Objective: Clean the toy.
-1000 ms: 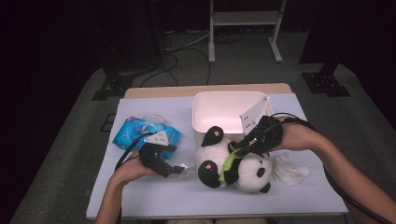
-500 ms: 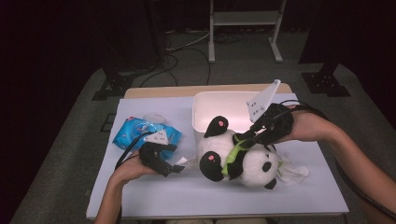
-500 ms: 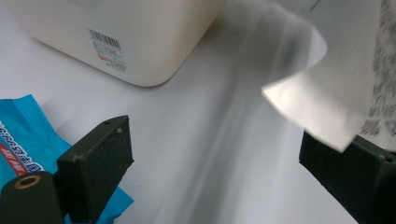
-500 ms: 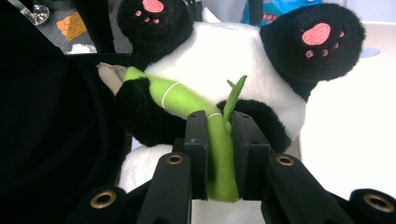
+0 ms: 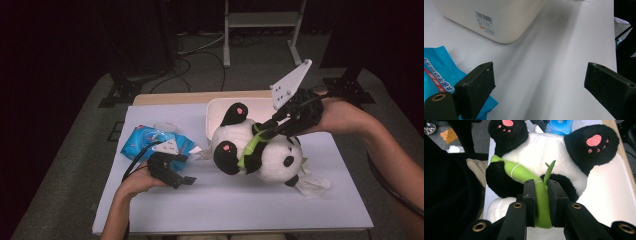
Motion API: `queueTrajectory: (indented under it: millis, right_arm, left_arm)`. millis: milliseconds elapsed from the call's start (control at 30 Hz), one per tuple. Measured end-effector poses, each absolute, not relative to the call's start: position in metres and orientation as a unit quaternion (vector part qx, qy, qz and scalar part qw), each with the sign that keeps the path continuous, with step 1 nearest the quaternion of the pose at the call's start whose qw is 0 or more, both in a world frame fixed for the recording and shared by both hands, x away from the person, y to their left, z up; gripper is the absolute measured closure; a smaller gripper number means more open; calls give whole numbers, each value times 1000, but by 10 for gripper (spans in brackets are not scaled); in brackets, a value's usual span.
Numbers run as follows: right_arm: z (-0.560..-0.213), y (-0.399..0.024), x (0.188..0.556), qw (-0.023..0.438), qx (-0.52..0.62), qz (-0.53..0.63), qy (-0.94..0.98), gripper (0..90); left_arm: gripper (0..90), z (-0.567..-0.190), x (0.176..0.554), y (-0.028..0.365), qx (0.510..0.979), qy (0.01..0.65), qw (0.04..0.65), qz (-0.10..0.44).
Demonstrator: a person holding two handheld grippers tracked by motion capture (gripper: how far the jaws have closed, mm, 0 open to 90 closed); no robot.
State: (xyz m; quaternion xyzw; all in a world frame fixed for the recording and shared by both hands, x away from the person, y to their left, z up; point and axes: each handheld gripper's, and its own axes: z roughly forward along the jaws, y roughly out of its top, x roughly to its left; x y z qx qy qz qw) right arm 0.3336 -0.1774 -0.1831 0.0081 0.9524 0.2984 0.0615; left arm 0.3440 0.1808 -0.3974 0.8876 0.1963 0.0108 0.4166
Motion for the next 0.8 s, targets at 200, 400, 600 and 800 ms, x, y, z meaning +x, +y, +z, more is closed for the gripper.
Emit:
queueTrajectory:
  millis: [200, 400, 600, 800]
  right_arm:
    - [-166, -178, 344, 82, 16, 297, 951, 771]
    - [-157, -181, 360, 88, 24, 298, 950, 771]
    - [-154, -182, 376, 91, 32, 304, 948, 771]
    - [-153, -182, 393, 91, 38, 300, 949, 770]
  left_arm:
    - [89, -398, 344, 182, 886, 198, 419, 5]
    - [89, -398, 344, 183, 885, 200, 421, 3]
    - [89, -402, 345, 184, 883, 203, 424, -4]
    - [89, -401, 346, 187, 882, 204, 426, -6]
